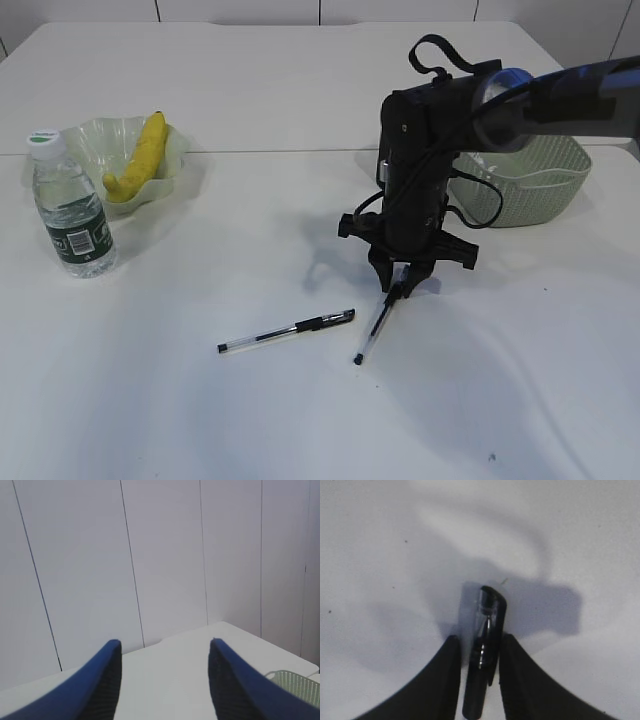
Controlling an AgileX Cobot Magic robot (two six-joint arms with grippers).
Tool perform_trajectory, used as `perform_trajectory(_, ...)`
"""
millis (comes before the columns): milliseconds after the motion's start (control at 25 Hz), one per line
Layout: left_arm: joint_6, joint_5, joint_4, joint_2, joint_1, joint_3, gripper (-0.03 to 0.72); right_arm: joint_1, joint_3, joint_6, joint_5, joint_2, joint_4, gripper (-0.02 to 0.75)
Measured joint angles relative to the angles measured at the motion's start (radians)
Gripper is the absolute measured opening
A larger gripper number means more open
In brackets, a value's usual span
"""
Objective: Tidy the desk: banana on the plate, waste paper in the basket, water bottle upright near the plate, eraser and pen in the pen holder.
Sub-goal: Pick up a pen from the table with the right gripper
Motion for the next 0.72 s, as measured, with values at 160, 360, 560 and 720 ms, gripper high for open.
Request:
perform_trajectory(160,0.0,-0.002,0.0,0.0,0.0,0.0,0.388,0.0,0.0,-0.005,0.002,0.0,0.0,0.202)
perform_trajectory(360,0.0,-0.011,0.001,0.0,0.0,0.0,0.388,0.0,0.0,-0.011,0.002,0.0,0.002,0.105)
perform_trajectory(560,0.0,-0.013,0.002,0.0,0.0,0.0,0.388,0.0,0.0,-0.025,0.002,0.0,0.002,0.098)
perform_trajectory(720,0.0,-0.014,0.002,0.0,0.0,0.0,0.386,0.0,-0.009,-0.054,0.002,0.0,0.0,0.098)
